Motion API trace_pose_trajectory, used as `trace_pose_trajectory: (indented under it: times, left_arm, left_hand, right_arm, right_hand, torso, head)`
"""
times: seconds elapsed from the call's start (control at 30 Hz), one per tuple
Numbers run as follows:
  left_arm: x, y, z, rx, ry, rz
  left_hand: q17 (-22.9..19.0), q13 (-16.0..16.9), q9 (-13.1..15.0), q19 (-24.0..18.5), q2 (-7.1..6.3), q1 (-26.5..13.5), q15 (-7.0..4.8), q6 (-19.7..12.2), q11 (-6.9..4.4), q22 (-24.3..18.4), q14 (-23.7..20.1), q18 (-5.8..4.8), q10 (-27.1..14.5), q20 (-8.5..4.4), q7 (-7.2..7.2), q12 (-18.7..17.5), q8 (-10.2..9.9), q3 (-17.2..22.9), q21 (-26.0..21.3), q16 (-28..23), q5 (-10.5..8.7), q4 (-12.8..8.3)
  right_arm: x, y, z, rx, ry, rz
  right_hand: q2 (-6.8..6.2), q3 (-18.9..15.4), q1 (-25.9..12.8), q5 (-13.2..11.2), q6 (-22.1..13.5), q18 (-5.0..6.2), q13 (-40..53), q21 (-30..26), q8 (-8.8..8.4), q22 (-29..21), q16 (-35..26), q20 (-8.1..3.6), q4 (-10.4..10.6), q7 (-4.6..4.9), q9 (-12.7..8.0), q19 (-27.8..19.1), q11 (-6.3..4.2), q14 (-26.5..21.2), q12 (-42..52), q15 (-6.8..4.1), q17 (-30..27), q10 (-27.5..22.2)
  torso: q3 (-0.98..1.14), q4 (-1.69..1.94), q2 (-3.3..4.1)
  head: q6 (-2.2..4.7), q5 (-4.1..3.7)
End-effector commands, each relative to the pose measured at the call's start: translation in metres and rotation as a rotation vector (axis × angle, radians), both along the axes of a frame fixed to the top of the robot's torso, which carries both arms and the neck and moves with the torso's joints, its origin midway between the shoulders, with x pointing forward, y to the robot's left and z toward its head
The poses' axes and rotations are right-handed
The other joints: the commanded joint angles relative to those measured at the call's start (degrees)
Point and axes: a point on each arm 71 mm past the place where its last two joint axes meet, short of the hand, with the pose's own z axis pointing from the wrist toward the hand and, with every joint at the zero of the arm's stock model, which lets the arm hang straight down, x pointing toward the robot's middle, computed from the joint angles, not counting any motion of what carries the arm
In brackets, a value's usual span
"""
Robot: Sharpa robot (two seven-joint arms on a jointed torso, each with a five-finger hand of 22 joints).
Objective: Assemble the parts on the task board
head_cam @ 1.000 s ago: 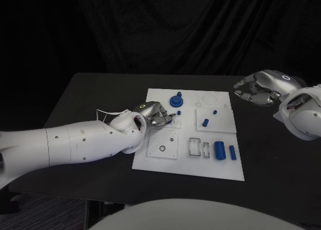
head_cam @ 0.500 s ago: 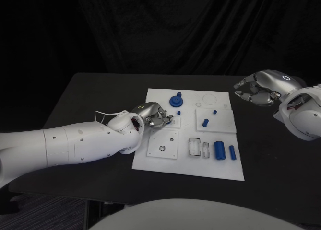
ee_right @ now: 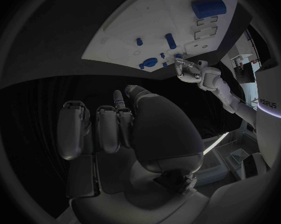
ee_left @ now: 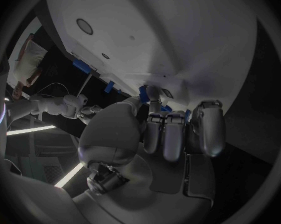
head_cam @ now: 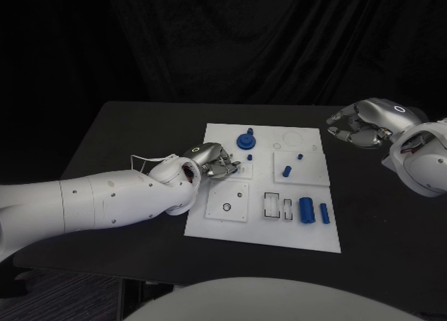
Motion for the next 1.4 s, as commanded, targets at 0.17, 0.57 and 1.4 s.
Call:
trace_pose_trajectory:
  times: [0.17, 0.57, 1.4]
  left_arm:
    - [-0.0019, 0.0021, -0.0012, -0.030, -0.006, 0.008]
    - [-0.0013, 0.0058, -0.0010, -0.017, -0.014, 0.033]
    - [-0.0012, 0.0006, -0.0040, -0.022, -0.019, 0.025]
  left_hand:
    - [15.09, 15.04, 0.20, 0.15, -0.14, 1.56, -0.49, 0.23, -0.53, 7.80, 5.94, 0.28, 5.97, -0.42, -0.35, 0.15, 0.42, 1.18, -0.14, 0.15, 0.48, -0.04]
    - [15.09, 15.04, 0.11, 0.26, -0.42, 2.72, -0.59, 0.29, -0.62, 7.92, 5.94, 0.25, 5.97, -0.52, -0.42, 0.15, 0.33, 2.11, -0.10, 0.15, 0.51, -0.23]
    - [15.09, 15.04, -1.12, 0.43, -0.83, 2.81, -0.70, 1.76, -0.68, 8.16, 5.94, 0.23, 5.97, -0.68, -0.42, 0.15, -0.27, 3.36, -0.26, 0.15, -3.51, 0.60]
  right_arm:
    - [0.0000, -0.0013, -0.0018, -0.005, 0.011, -0.019]
    - [-0.0004, -0.0027, -0.0018, -0.005, 0.013, -0.028]
    - [0.0005, -0.0022, -0.0021, -0.007, 0.015, -0.031]
  right_hand:
    - [-0.29, 0.44, 0.30, 0.37, -0.22, 0.61, -2.63, -0.22, -0.30, 11.30, -0.24, 0.37, -0.12, 0.04, -0.08, 1.48, -0.11, 2.93, -0.35, 0.25, -0.12, -0.38]
    - [-0.29, 0.44, 0.30, 0.37, -0.22, 0.61, -2.63, -0.22, -0.30, 11.30, -0.24, 0.37, -0.12, 0.04, -0.08, 1.48, -0.11, 2.93, -0.35, 0.25, -0.12, -0.38]
    - [-0.29, 0.44, 0.30, 0.37, -0.22, 0.61, -2.63, -0.22, -0.30, 11.30, -0.24, 0.37, -0.12, 0.04, -0.08, 1.48, -0.11, 2.93, -0.35, 0.25, -0.12, -0.38]
  torso:
    - [-0.03, 0.03, 0.04]
    - [0.02, 0.00, 0.01]
    - [-0.02, -0.03, 0.00]
  head:
    - [0.01, -0.15]
    - [0.01, -0.39]
    - [0.01, -0.35]
